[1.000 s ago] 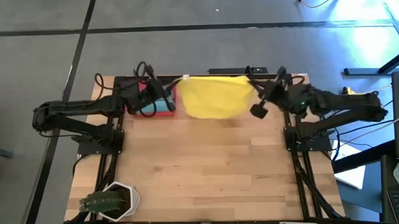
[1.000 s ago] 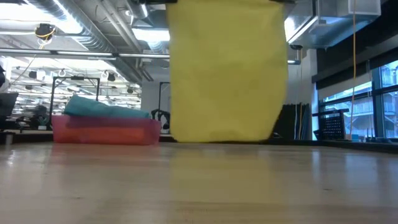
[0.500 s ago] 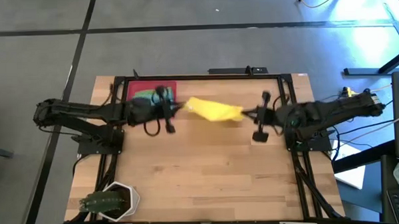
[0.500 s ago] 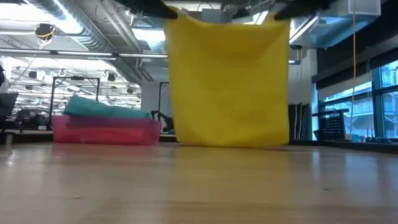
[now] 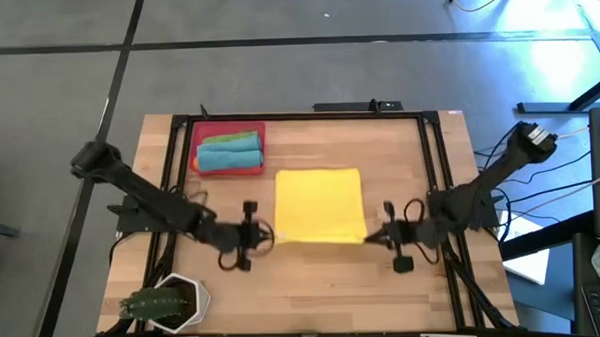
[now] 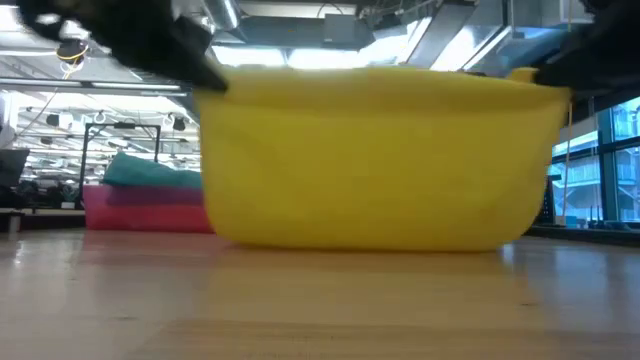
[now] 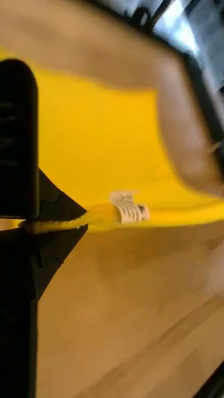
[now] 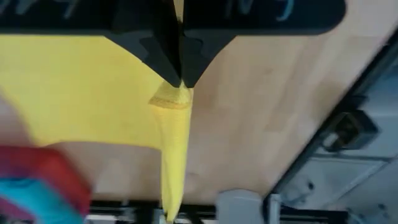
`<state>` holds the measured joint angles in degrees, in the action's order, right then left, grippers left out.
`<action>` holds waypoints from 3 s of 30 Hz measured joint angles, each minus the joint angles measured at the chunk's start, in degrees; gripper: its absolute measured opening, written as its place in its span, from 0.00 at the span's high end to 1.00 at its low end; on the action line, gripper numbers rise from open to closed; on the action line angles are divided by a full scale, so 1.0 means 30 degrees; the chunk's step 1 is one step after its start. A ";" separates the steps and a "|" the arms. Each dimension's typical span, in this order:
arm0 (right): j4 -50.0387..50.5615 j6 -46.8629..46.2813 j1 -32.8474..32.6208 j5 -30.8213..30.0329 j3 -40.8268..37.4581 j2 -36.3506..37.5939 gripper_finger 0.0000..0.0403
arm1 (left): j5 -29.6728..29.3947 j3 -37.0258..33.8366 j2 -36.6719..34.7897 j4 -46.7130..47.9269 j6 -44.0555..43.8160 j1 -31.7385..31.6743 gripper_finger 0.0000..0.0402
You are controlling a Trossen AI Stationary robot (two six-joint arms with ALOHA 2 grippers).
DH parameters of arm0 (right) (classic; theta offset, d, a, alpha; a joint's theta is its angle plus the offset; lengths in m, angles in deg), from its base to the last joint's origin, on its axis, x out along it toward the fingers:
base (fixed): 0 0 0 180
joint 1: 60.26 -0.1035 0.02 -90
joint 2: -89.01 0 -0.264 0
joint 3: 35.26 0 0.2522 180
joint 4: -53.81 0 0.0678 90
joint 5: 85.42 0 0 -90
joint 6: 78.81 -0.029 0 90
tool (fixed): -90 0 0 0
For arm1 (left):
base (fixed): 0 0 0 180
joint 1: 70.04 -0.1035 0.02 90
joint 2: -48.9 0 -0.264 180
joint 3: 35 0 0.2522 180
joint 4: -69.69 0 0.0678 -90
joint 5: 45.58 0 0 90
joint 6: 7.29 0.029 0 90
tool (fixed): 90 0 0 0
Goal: Roll microfiber towels into tight, uniform cylinder then place into a basket
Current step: Fold the yellow microfiber towel
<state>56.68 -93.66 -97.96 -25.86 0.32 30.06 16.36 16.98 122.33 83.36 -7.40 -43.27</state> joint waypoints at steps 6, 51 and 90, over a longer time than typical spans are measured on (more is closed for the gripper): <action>-0.3517 -0.0743 -0.2621 -0.0265 0.0465 -0.4346 1.00 | -0.0153 0.0006 0.3593 -0.3195 -0.2419 0.2572 1.00; 0.4516 -0.7508 0.5365 -0.7939 -0.1293 -0.4700 0.84 | 0.2604 0.0029 0.7732 -0.5757 -0.0412 -1.0025 0.86; -0.3938 -0.3507 0.6106 -0.1541 0.0404 -0.7580 0.70 | -0.2441 0.0032 0.9504 -1.1781 -0.6837 -0.2152 0.72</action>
<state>44.87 -104.18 -79.64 -30.49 1.53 7.31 9.04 17.08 150.84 48.01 -27.91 -49.73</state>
